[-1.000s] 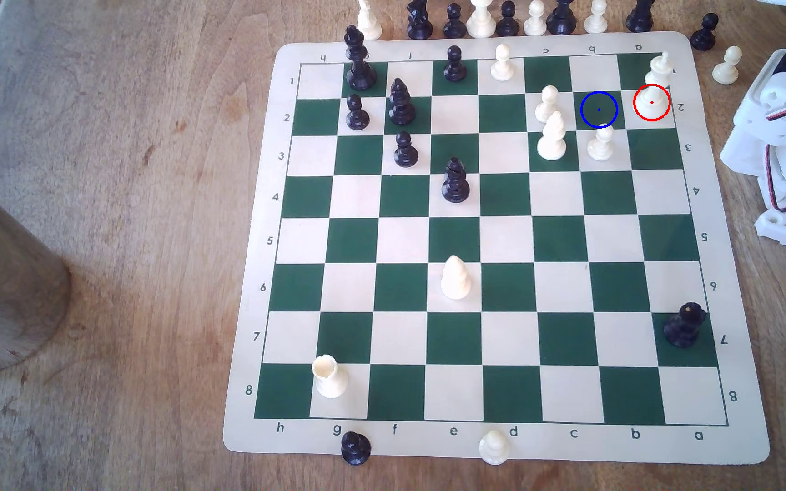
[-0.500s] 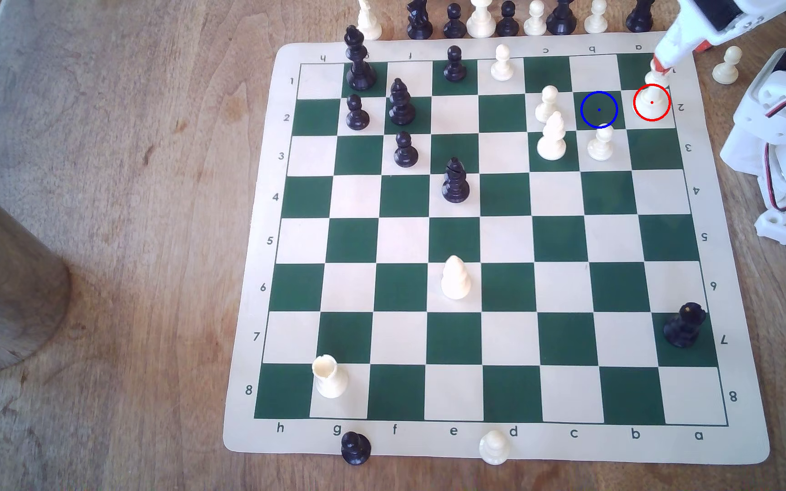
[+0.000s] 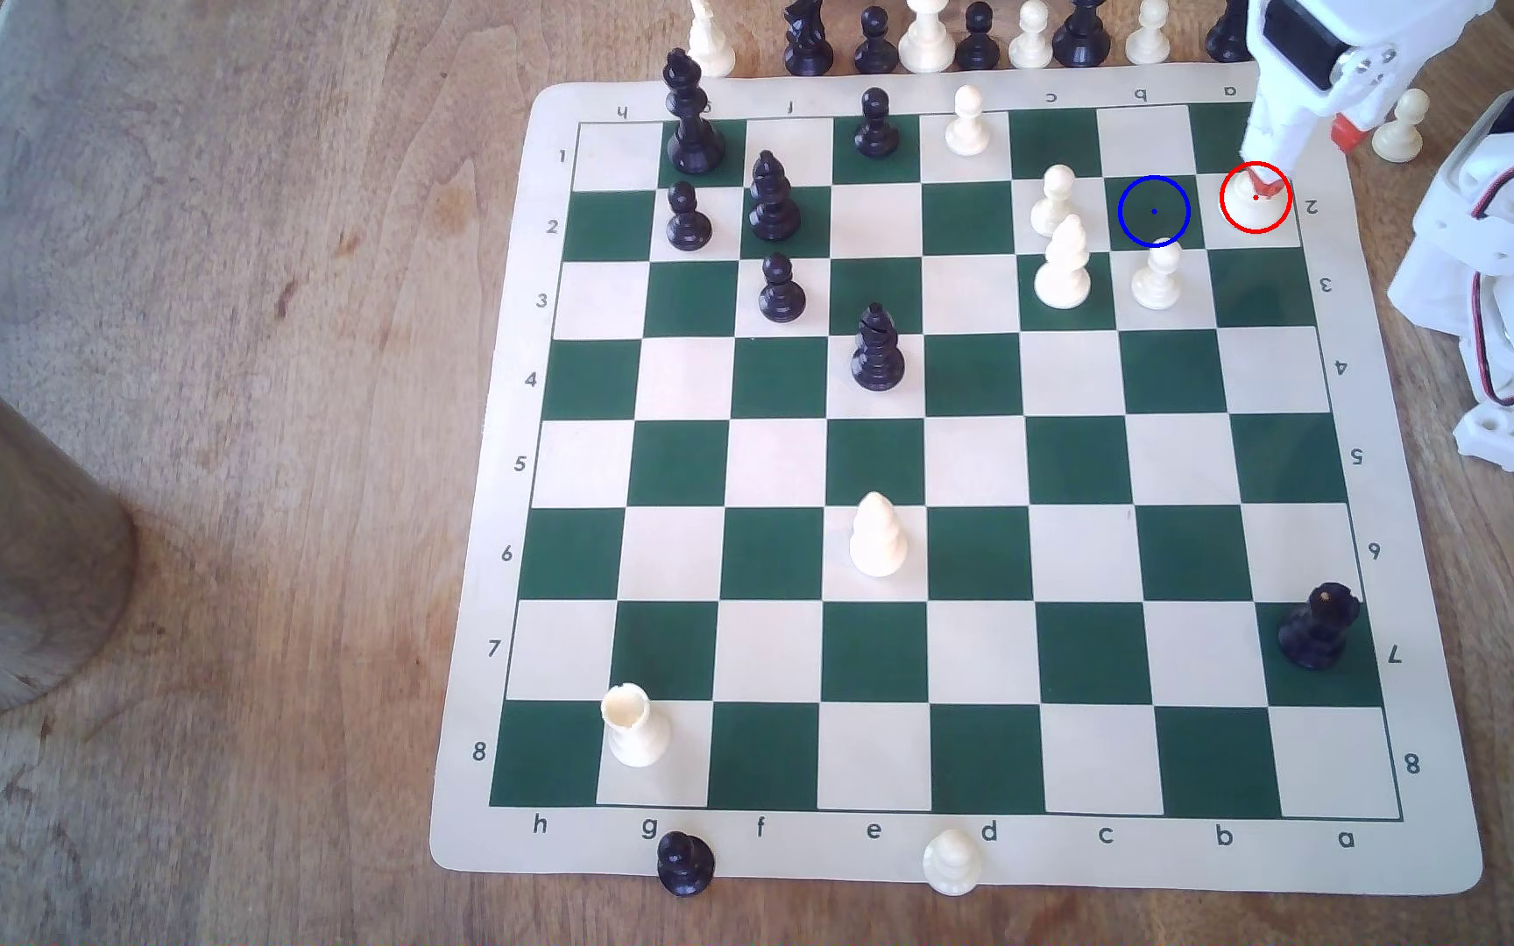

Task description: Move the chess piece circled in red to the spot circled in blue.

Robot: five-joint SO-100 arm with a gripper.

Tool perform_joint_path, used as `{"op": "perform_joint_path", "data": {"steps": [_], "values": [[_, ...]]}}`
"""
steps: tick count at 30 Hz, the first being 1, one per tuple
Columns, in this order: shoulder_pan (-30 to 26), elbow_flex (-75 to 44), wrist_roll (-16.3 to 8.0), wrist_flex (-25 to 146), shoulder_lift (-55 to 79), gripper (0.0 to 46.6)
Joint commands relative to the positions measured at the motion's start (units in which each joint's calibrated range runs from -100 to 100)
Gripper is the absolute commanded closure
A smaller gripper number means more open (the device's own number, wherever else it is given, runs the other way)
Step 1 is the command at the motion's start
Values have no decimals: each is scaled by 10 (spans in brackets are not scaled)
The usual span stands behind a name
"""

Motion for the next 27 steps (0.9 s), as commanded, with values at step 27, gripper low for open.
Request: {"op": "perform_joint_path", "data": {"steps": [27], "values": [[26, -2, 1, -94, 36, 464]]}}
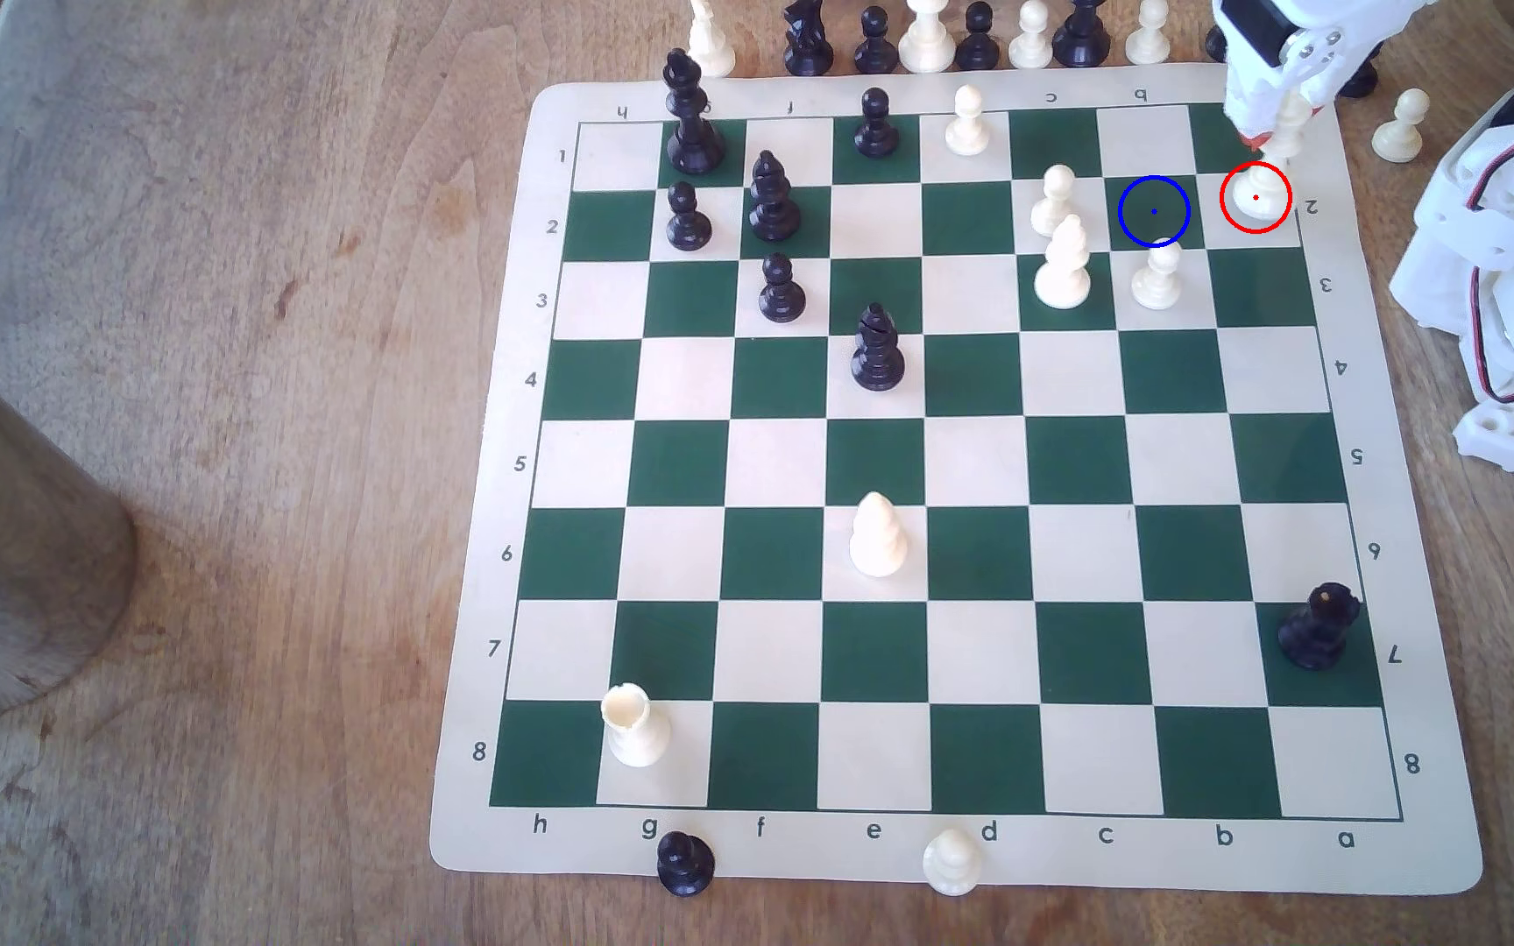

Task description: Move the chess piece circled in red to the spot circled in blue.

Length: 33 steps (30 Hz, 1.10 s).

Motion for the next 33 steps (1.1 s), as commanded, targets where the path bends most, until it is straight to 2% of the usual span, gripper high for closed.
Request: {"op": "perform_joint_path", "data": {"steps": [1, 13, 17, 27, 33], "values": [[1, -4, -5, 0, -23, 464], [0, -100, -12, 62, -62, 464], [-18, -122, -15, 70, -58, 464], [-105, -160, -27, 5, -23, 464], [-118, -155, -31, -23, 18, 464]]}}
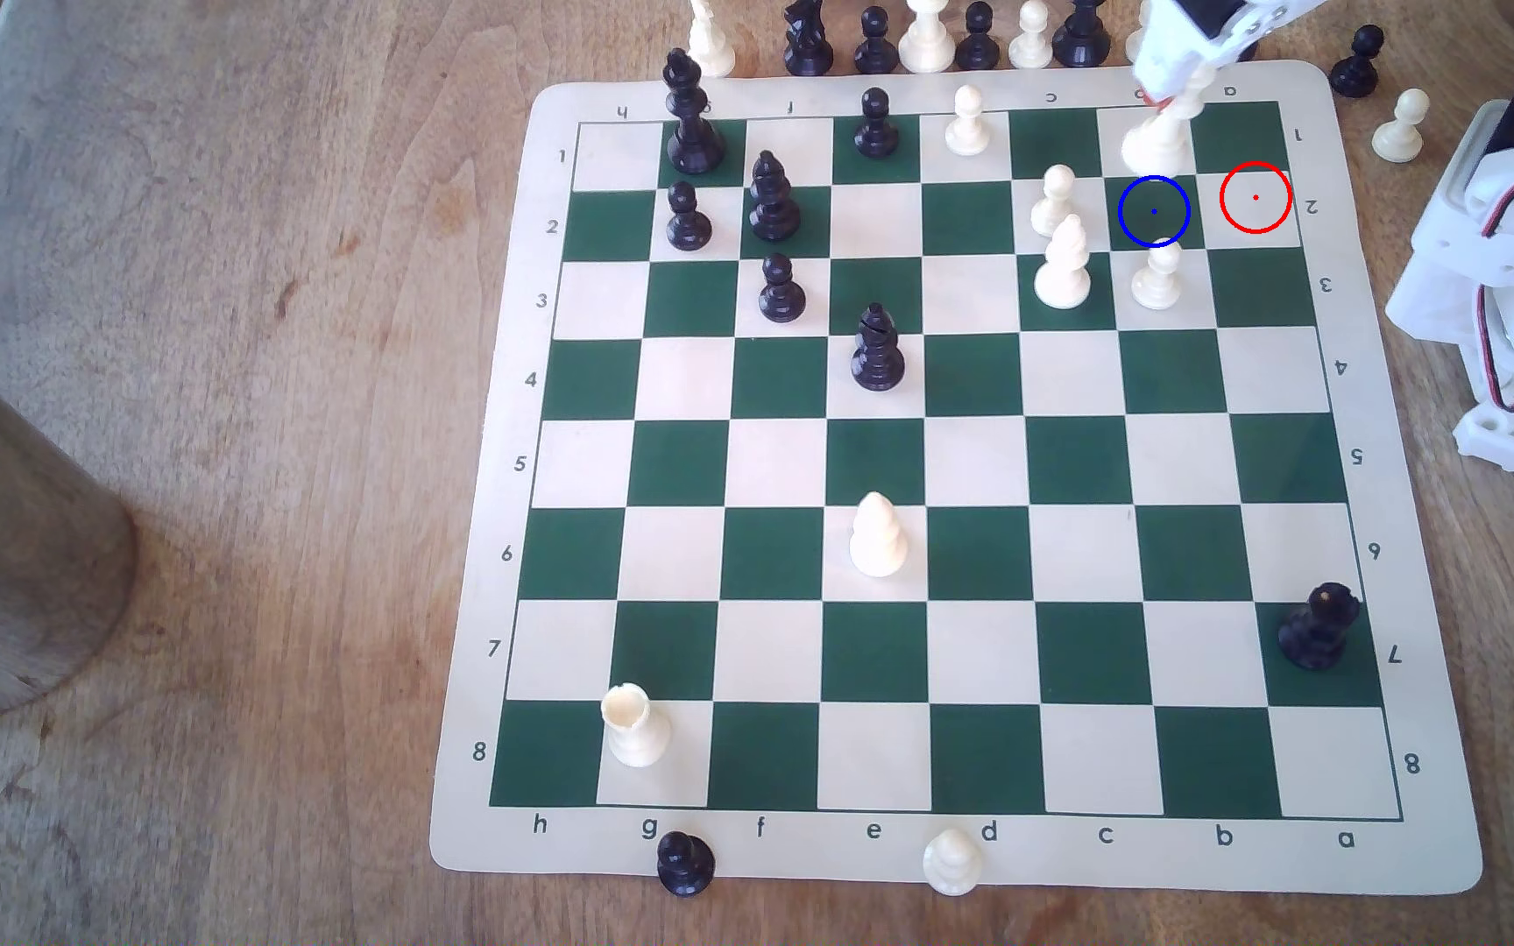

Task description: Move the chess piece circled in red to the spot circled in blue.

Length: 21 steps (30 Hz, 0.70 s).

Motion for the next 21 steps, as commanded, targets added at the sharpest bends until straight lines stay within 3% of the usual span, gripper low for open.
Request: {"op": "perform_joint_path", "data": {"steps": [1, 21], "values": [[-5, -43, -1, -20, 21, 464], [18, 33, 1, -108, 116, 464]]}}
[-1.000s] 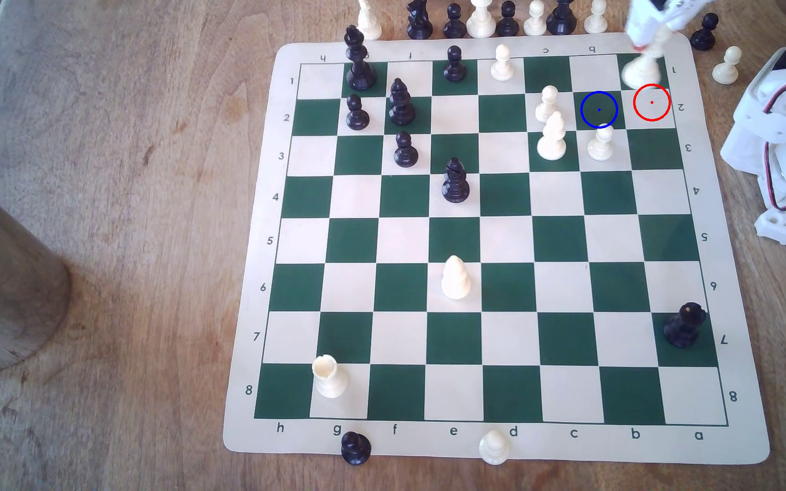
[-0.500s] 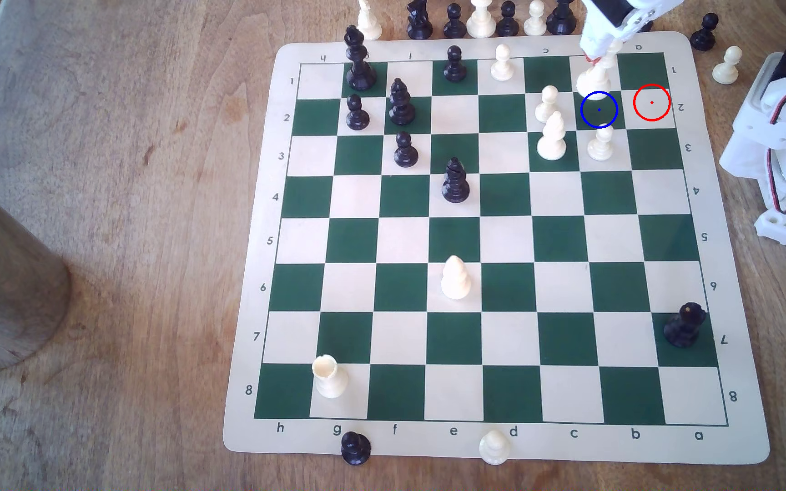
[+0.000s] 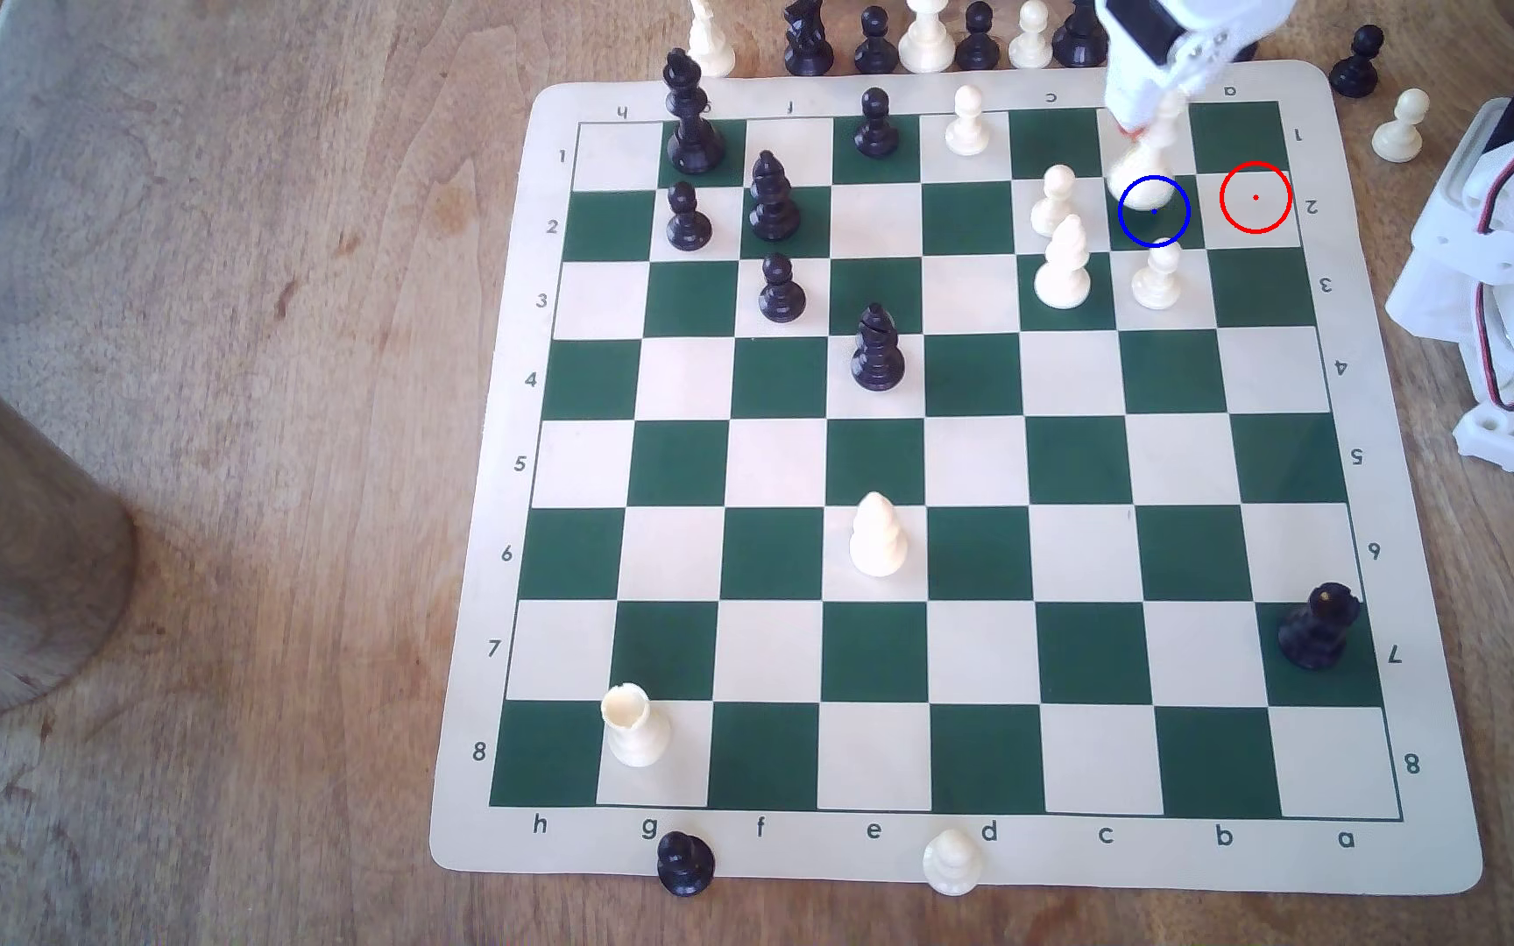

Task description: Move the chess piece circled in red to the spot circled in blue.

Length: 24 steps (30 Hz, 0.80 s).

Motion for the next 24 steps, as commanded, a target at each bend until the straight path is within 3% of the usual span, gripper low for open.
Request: {"op": "perform_joint_path", "data": {"steps": [1, 18, 21, 22, 24], "values": [[-1, 11, 1, -31, -3, 464], [-1, 10, 8, 8, 1, 463], [-1, 12, 9, 8, 2, 431], [0, 12, 9, 8, 3, 375], [3, 11, 9, 7, 2, 332]]}}
